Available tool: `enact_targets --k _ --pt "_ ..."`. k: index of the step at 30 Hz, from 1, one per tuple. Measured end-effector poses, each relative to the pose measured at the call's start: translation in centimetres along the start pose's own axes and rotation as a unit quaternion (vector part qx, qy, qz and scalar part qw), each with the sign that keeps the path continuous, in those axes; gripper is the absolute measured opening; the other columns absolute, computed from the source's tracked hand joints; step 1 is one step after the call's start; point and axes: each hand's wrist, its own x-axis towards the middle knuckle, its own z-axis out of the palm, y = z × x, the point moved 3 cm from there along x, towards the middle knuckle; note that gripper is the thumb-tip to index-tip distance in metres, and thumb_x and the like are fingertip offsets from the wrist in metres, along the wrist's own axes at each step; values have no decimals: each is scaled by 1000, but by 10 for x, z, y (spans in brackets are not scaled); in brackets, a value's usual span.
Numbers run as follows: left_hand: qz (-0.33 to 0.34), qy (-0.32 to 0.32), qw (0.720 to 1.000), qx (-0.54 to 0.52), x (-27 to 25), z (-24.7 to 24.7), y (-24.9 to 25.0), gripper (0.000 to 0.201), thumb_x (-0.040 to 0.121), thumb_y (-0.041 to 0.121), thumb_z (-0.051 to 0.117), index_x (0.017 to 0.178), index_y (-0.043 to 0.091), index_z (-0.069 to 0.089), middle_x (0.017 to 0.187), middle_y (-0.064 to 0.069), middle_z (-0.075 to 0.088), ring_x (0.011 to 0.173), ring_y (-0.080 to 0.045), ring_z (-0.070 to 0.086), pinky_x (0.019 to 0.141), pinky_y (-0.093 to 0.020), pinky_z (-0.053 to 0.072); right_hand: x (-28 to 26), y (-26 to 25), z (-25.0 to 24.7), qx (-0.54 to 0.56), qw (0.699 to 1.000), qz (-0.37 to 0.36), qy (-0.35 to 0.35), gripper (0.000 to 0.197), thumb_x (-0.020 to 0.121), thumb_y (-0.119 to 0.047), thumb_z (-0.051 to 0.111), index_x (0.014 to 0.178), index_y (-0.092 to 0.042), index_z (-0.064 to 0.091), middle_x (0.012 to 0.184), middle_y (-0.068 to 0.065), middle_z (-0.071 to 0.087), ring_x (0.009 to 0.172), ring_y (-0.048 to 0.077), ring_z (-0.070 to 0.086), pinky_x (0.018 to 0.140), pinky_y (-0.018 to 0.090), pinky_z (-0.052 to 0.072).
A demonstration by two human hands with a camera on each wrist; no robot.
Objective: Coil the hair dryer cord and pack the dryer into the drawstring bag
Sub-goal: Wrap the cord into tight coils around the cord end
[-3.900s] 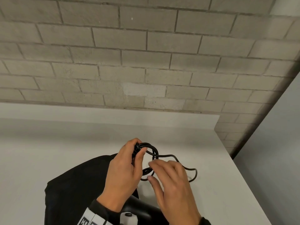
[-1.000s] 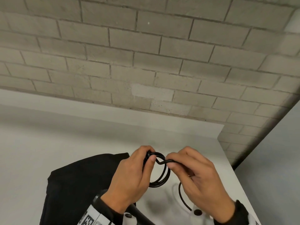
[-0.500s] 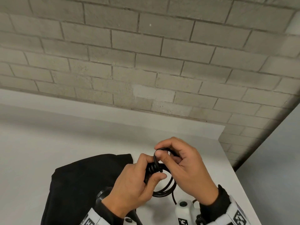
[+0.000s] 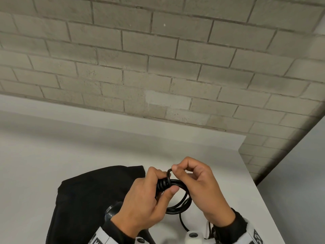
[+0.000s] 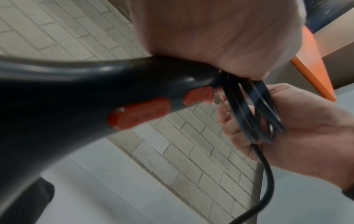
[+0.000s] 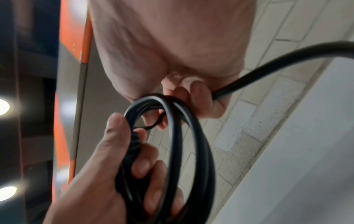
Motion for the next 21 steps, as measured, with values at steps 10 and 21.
enact_targets --k 10,21 --pt "4 36 999 -3 -1 0 1 26 95 63 38 116 48 33 90 14 62 57 -9 60 48 -22 46 -19 17 -8 19 998 -57 -34 39 84 -52 64 92 -14 69 78 6 65 60 17 52 57 24 40" --pt "12 -1 1000 17 5 0 3 30 101 46 40 120 26 52 75 22 55 57 3 51 55 -8 40 -27 19 -12 -151 980 -92 -88 4 87 -26 70 88 -29 70 81 -12 62 71 10 55 64 18 40"
